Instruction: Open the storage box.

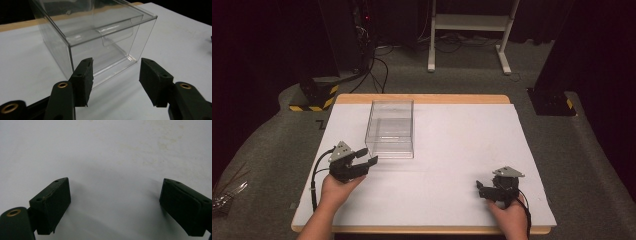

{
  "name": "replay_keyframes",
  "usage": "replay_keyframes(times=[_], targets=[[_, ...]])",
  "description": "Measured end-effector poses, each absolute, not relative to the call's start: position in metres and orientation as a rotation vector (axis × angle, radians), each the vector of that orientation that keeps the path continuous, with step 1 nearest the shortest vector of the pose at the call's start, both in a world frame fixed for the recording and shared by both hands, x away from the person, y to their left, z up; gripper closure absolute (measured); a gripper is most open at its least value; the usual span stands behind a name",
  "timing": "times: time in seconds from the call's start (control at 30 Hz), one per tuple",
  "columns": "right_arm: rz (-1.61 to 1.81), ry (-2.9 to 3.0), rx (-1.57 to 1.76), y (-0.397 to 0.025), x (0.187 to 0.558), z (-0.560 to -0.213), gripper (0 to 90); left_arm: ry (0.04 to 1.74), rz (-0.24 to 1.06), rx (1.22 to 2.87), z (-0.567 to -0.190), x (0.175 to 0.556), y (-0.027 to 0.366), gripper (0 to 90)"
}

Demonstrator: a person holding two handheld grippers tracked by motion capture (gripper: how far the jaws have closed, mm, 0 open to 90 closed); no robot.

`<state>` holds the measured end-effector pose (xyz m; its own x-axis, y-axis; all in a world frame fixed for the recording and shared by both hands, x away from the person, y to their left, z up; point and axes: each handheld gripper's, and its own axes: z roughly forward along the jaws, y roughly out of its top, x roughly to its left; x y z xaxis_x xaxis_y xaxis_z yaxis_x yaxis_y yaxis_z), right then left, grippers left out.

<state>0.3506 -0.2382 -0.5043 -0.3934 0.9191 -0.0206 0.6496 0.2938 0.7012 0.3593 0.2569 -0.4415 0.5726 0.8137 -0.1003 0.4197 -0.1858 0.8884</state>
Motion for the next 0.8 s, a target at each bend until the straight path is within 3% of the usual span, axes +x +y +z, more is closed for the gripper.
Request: replay_keyframes(times=[0.6, 0.8], targets=[[0.861, 2.144, 1.397, -0.238, 0.351, -0.504, 9.9, 1.014, 0.404, 1.734, -0.46, 0.382, 0.252, 41.9], [0.861, 2.143, 1.401, -0.238, 0.35, -0.504, 10.0, 1.016, 0.432, 1.741, -0.465, 0.394, 0.238, 45.8]])
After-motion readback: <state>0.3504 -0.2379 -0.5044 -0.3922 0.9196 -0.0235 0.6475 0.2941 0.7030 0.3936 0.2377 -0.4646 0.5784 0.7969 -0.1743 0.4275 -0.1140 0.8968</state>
